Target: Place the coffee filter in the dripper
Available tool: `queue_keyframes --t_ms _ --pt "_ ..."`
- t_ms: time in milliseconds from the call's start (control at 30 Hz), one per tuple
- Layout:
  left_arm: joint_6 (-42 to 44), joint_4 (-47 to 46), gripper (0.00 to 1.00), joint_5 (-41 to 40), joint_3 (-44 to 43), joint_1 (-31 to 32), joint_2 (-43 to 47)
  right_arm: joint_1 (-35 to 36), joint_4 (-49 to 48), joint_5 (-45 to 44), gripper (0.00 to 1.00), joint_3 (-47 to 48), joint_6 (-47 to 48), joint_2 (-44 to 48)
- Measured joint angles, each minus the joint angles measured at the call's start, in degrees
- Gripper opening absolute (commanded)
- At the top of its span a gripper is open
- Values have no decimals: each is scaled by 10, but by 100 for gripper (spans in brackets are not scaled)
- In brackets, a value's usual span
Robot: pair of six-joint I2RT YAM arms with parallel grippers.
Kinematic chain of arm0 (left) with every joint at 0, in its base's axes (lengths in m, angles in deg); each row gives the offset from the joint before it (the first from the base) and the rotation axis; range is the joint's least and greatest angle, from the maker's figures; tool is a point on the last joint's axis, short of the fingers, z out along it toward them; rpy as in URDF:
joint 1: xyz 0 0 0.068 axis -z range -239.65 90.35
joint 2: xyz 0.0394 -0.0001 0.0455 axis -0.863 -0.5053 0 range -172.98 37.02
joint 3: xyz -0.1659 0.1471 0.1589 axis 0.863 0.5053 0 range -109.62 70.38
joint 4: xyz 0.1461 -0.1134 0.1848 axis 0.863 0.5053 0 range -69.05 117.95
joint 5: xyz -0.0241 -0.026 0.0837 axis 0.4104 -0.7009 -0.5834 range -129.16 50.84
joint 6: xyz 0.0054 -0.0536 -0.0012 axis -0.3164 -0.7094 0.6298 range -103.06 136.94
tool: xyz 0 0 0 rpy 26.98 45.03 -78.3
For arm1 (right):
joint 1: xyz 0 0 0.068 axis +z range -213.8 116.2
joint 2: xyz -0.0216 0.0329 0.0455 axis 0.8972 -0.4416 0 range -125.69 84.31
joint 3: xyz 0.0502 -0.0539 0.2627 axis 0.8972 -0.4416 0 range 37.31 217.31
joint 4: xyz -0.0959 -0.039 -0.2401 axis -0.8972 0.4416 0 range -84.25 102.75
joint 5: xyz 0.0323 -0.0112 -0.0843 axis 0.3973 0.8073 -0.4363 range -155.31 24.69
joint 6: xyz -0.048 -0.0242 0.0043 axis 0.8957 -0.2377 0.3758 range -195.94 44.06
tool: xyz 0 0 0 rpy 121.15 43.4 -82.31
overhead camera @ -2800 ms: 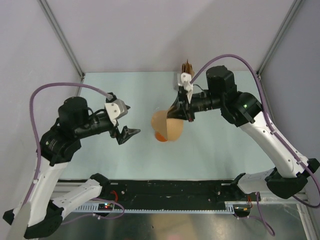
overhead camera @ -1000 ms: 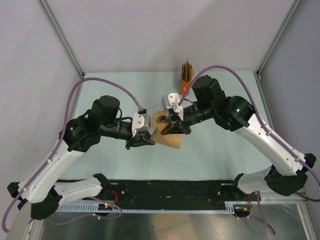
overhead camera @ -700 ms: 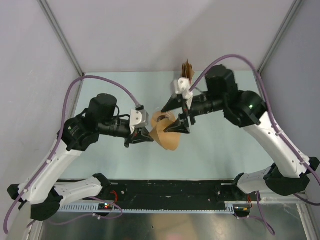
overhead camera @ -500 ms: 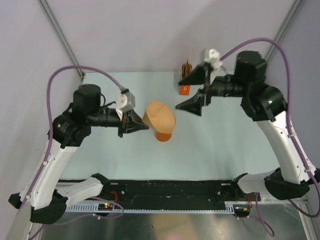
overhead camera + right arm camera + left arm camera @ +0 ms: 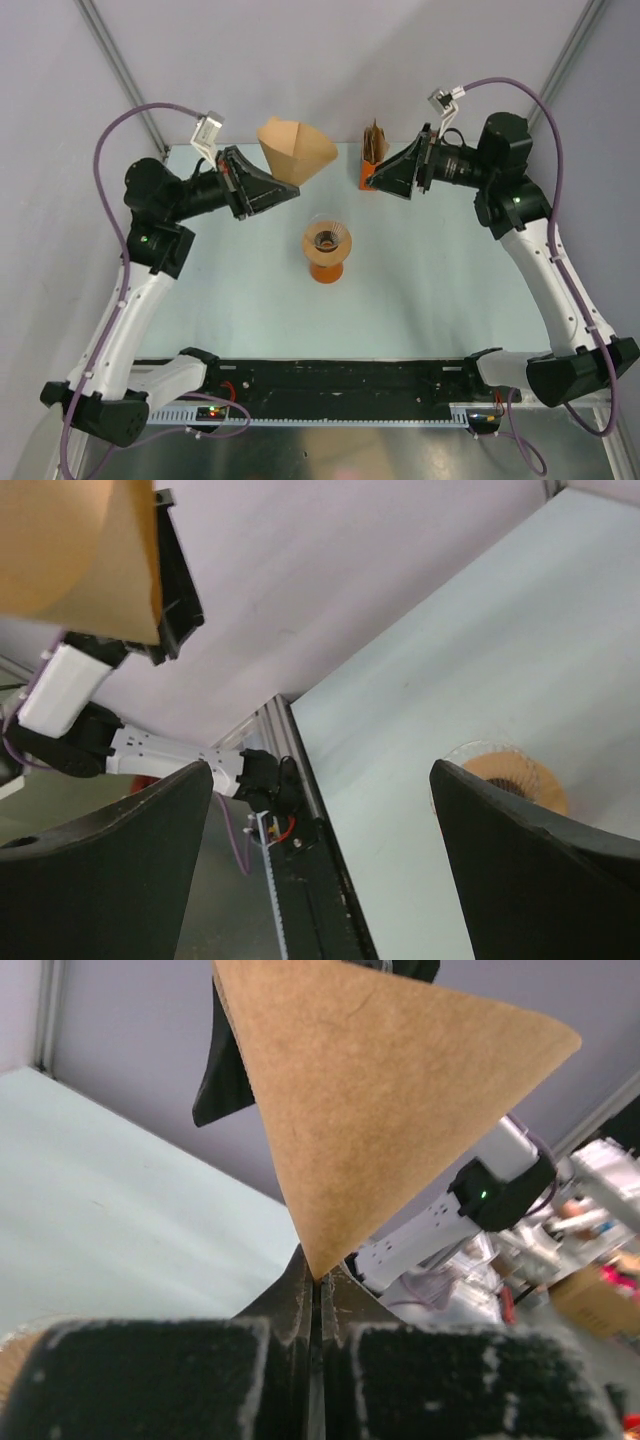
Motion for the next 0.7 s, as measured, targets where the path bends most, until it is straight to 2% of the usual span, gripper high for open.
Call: queue_keyframes --t_ms 133,300,433,700 --pt "-144 -141 0 -31 74 -9 -13 1 -68 20 99 -54 -44 -2" --pt "-252 -257 0 -67 117 -10 -42 38 -158 38 99 -59 -86 -23" --pt "-301 -321 0 -89 133 -9 -56 68 -176 36 99 -36 -99 -49" --pt "-343 -381 0 -107 158 0 -64 103 -169 -5 97 24 -88 -90"
